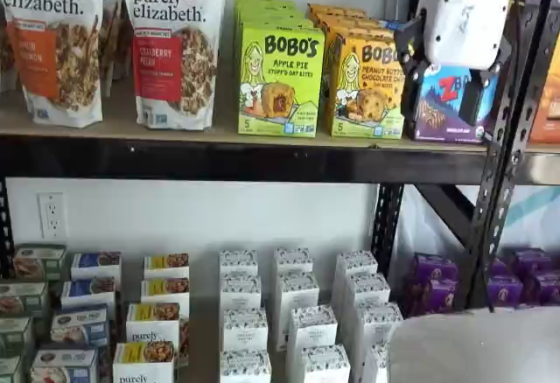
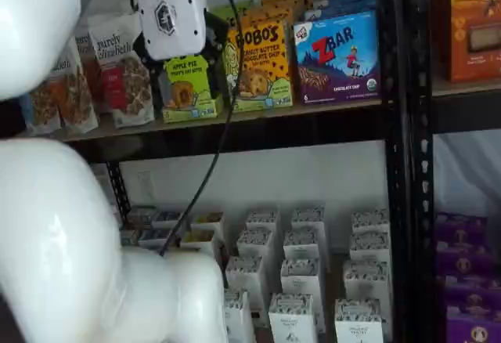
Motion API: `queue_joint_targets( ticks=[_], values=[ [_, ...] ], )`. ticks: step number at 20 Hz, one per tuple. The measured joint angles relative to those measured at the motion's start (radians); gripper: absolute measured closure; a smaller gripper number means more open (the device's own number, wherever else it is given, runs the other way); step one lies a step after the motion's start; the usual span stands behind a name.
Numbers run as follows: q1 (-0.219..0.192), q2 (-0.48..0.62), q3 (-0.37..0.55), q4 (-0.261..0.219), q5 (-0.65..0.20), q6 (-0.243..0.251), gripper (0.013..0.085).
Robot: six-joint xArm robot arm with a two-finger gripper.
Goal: Pick the green box on the top shelf, the fourth from the left
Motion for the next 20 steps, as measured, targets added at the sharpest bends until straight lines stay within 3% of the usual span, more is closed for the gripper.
queue_joint_targets(
  ticks=[2,4,14,20],
  values=[
    [-0.067,-0.005,0.006,0.071,-0.004,-0.034,0.0130],
    [-0.091,-0.009,0.009,0.100,-0.009,-0.050,0.0130],
    [-0.062,-0.008,0.010,0.086,-0.022,-0.030,0.0130],
    [-0.003,-0.010,0.013,0.065,-0.074,0.017,0.0130]
  ],
)
